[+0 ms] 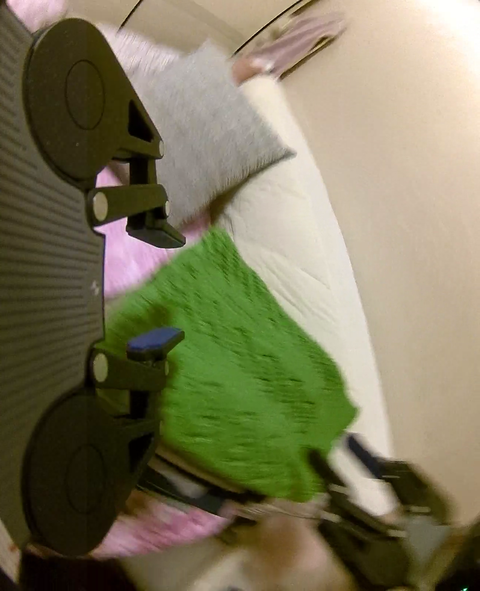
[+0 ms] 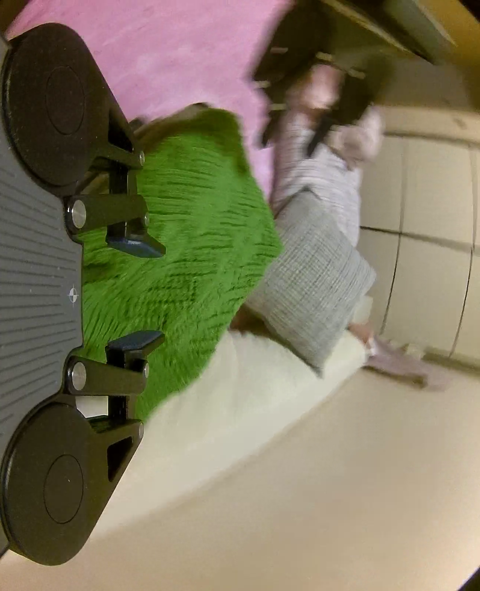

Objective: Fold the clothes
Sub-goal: 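Open both grippers and lay the vest flat on the stack top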

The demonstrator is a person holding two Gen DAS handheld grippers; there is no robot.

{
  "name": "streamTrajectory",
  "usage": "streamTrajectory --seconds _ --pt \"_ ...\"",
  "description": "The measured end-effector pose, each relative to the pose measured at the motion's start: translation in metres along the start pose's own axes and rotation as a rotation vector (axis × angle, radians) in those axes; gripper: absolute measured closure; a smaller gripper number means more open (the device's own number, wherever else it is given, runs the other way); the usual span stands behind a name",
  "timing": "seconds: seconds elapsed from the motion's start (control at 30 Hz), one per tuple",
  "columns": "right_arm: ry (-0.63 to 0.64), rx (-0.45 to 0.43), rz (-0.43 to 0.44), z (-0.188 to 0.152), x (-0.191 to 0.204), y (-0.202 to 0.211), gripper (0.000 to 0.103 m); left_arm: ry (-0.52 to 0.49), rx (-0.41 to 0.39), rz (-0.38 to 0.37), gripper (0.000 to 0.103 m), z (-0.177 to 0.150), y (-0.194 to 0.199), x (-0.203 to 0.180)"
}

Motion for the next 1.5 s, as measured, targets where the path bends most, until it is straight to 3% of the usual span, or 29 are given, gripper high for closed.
streamTrajectory --seconds 0.13,0.33,0.47,0.63,0.77,0.9,1.0,1.13,1.3,1.5 --pt "-0.108 0.107 0.059 -0.036 -0.009 -0.029 0.064 0.100 0.115 -0.084 0.063 -0.022 -0.035 -0.015" --pt "-0.129 0.071 0.069 -0.067 0.006 -0.005 0.063 0.120 0.095 -0.049 0.063 -0.038 -0.018 -0.039" --pt "-0.147 0.089 0.075 -0.042 -0.006 -0.003 0.063 0.132 0.111 -0.020 0.063 -0.034 -0.018 -0.035" --pt "-0.193 -0.024 0.007 -0.008 -0.038 -0.016 0.063 0.141 0.134 -0.023 0.063 -0.030 -0.019 -0.029" --pt "-0.348 0.065 -0.046 -0.026 -0.075 -0.048 0.063 0.140 0.141 -0.029 0.063 -0.028 -0.022 -0.030" --pt "-0.319 0.068 -0.056 -0.027 -0.072 -0.043 0.063 0.137 0.179 -0.035 0.063 -0.014 -0.025 -0.022" --pt "-0.345 0.069 -0.055 -0.028 -0.079 -0.041 0.063 0.180 0.131 -0.017 0.063 0.005 -0.022 -0.008" --pt "-0.376 0.054 -0.046 -0.028 -0.082 -0.036 0.063 0.226 0.117 0.020 0.063 0.016 -0.048 0.012" --pt "-0.422 0.018 -0.067 -0.030 -0.088 -0.017 0.063 0.244 0.200 0.001 0.062 0.003 -0.084 0.018" --pt "-0.487 0.050 -0.058 -0.049 -0.095 -0.018 0.056 0.282 0.203 0.027 0.062 -0.005 -0.082 0.015"
Point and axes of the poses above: each gripper's, at about its wrist camera, not at the fingertips, and y roughly against the way its jaws point, x to its left, z to its top, the point moved 2 cm from there along -y, roughly the way its jaws point, and after that the axes turned 14 degrees about -x, right-handed, at the moved point
